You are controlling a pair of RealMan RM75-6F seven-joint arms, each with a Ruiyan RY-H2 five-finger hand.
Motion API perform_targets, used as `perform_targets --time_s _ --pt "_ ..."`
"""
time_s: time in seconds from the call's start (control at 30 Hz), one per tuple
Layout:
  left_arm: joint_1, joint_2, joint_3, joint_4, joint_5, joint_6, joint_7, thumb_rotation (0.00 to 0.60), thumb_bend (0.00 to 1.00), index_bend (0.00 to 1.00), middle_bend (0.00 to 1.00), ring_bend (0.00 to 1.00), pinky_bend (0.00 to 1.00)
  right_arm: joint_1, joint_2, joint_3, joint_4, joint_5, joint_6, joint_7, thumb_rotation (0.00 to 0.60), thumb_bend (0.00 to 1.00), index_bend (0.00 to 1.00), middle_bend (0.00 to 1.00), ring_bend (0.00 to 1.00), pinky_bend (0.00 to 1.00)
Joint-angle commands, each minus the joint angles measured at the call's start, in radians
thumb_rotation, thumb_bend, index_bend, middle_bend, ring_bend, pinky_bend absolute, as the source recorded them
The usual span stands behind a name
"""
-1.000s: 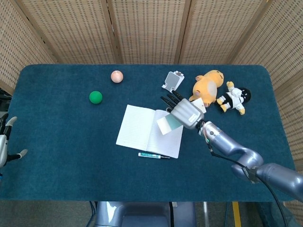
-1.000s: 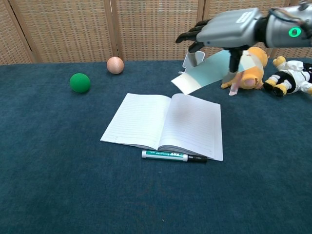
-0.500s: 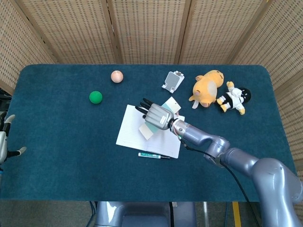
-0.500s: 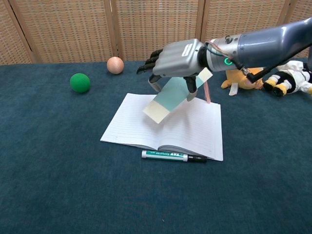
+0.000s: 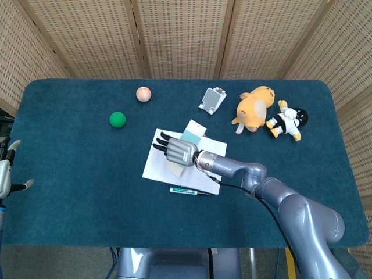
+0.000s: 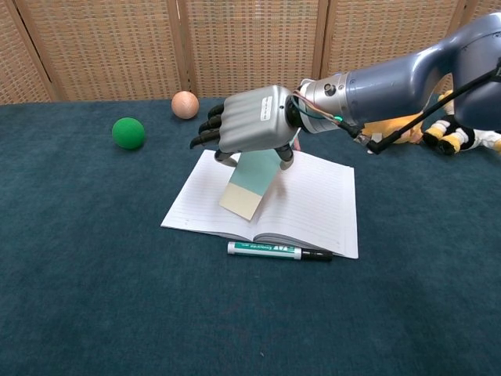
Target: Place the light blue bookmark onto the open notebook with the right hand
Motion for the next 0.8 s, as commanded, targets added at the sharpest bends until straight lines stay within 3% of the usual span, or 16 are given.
perform_targets --time_s 0.03,0.63,0.7,0.8 --pt "-0.001 0.000 0.000 0.001 -0.002 -0.001 0.001 0.600 0.00 0.00 0.00 0.00 0.00 0.016 -0.002 -0.021 0.000 -0.014 0.001 -0.006 0.600 0.17 0.55 0.00 0.00 0.10" --pt "-0.012 -0.002 0.001 0.005 -0.017 -0.011 0.008 0.600 0.00 0.00 0.00 0.00 0.00 0.040 -0.064 -0.113 0.104 -0.093 0.096 -0.047 0.600 0.16 0.54 0.00 0.00 0.12" --pt "-0.012 -0.002 0.001 0.005 -0.018 -0.011 0.007 0.600 0.00 0.00 0.00 0.00 0.00 0.035 -0.074 -0.117 0.129 -0.100 0.121 -0.070 0.600 0.15 0.50 0.00 0.00 0.12" --pt "-0.013 -0.002 0.002 0.005 -0.019 -0.011 0.006 0.600 0.00 0.00 0.00 0.00 0.00 0.027 -0.083 -0.120 0.151 -0.097 0.139 -0.074 0.600 0.10 0.32 0.00 0.00 0.12"
